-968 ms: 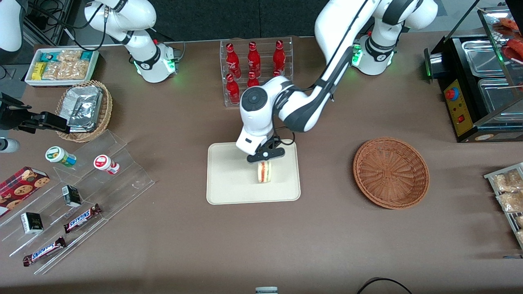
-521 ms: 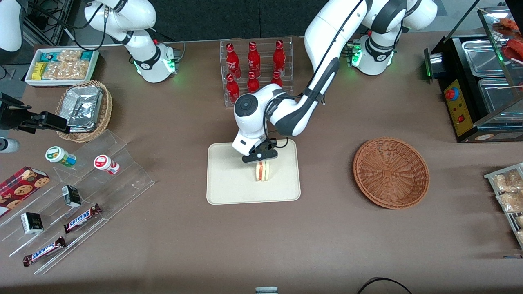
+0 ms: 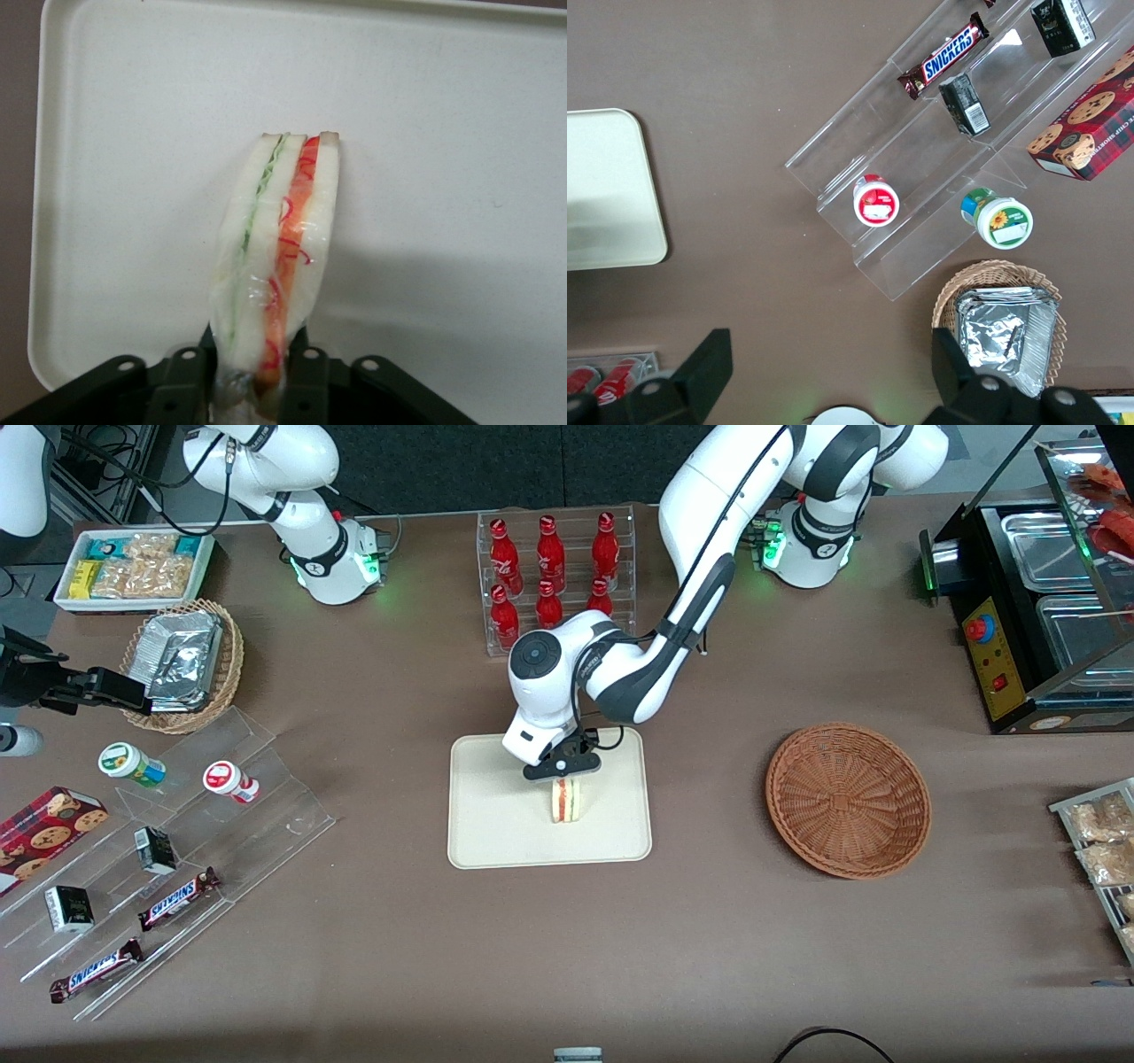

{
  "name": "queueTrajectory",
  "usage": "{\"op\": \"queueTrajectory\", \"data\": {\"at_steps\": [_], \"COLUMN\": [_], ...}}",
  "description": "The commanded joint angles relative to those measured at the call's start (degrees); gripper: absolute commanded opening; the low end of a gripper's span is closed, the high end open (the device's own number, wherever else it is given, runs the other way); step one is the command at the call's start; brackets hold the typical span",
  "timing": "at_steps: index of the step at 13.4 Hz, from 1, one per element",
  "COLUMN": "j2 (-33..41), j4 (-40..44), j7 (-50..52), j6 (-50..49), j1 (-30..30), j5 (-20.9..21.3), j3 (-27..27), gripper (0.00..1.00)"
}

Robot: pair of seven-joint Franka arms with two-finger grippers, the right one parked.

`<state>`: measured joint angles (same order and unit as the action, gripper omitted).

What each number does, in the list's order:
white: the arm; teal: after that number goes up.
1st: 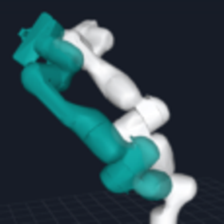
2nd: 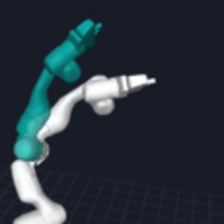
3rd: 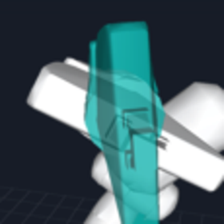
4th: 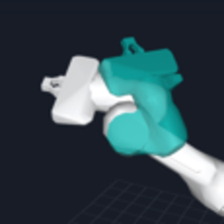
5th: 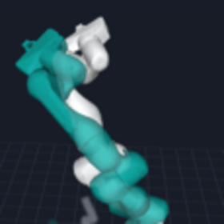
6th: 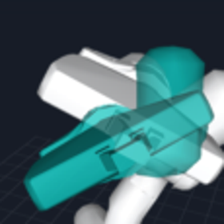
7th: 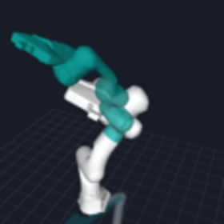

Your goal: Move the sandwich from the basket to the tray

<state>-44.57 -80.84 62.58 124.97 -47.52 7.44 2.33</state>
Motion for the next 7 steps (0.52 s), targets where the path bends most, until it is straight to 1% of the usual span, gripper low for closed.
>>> {"op": "queueTrajectory", "data": {"at_steps": [1, 4, 7], "j2": [2.0, 11.2, 21.1], "j4": [1.7, 2.1, 2.1], "j7": [1.1, 3.3, 3.6], "j6": [-2.2, -13.3, -24.3], "j1": [-0.5, 2.2, 8.5], "j5": [0.7, 0.3, -0.4], "j3": [-0.9, -1.4, -1.4], "gripper": [1.00, 1.00, 1.00]}}
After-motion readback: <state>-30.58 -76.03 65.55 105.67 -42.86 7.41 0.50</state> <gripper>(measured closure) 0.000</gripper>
